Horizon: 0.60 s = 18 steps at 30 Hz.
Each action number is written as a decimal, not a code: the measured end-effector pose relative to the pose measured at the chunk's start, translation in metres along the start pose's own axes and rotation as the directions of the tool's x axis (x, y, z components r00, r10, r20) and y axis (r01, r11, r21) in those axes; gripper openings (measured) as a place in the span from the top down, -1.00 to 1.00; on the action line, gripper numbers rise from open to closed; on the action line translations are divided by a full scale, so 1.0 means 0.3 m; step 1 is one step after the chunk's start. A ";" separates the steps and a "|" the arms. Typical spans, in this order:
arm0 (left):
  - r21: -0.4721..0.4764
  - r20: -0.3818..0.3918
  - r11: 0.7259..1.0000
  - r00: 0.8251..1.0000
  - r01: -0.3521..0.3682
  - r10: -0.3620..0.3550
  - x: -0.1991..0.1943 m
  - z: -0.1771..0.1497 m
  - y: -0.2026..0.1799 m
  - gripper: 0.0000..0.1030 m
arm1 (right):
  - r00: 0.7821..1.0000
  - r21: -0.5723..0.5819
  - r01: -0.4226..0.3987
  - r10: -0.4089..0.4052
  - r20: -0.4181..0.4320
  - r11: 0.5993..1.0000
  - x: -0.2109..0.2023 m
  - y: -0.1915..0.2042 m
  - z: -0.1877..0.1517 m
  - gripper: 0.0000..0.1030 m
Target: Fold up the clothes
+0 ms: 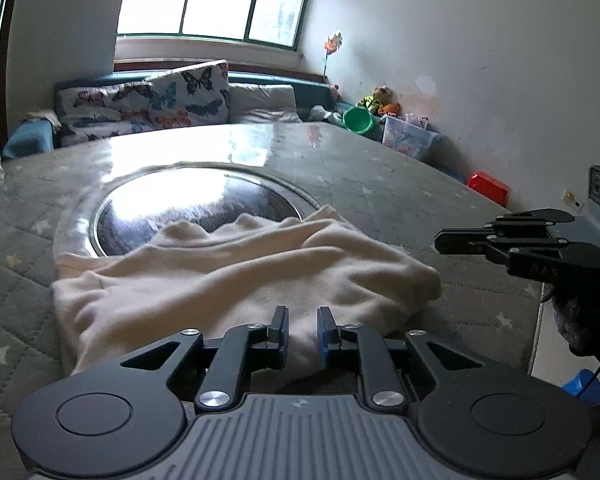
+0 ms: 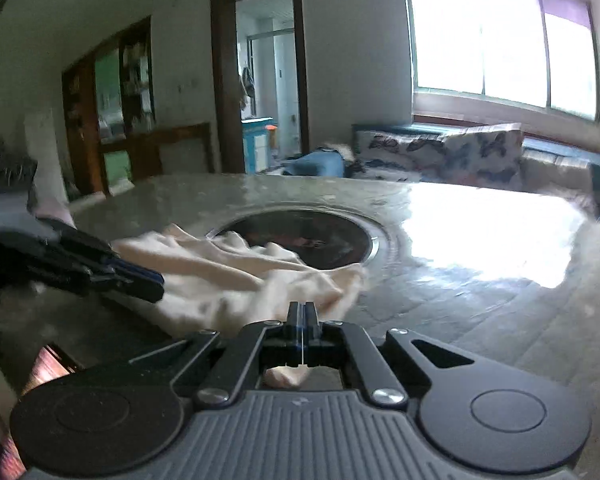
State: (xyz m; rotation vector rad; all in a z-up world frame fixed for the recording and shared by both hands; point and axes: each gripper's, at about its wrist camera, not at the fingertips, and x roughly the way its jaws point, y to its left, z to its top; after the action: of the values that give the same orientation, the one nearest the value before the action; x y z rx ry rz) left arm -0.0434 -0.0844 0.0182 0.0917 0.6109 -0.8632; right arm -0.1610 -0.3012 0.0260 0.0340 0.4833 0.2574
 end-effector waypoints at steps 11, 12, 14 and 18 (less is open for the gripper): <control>-0.151 -0.007 0.964 0.976 -0.218 0.219 -0.130 -0.071 0.139 0.64 | 0.987 0.079 -0.083 0.092 -0.128 0.993 0.115 -0.007 -0.031 0.89; -0.162 -0.011 0.964 0.977 -0.212 0.213 -0.131 -0.081 0.148 0.64 | 0.987 0.073 -0.074 0.084 -0.140 0.995 0.110 -0.009 -0.036 0.89; -0.171 -0.008 0.965 0.979 -0.201 0.202 -0.141 -0.091 0.159 0.64 | 0.984 0.047 -0.044 0.051 -0.170 0.998 0.105 -0.011 -0.023 0.89; -0.169 0.042 0.973 0.985 -0.160 0.169 -0.188 -0.060 0.156 0.63 | 0.988 0.008 -0.043 0.044 -0.145 0.999 0.094 0.001 0.030 0.89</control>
State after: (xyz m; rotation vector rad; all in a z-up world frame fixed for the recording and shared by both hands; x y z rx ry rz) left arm -0.0451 -0.0091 0.0260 -0.0315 0.6113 -0.6498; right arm -0.1328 -0.2935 0.0212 0.0307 0.6289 0.3029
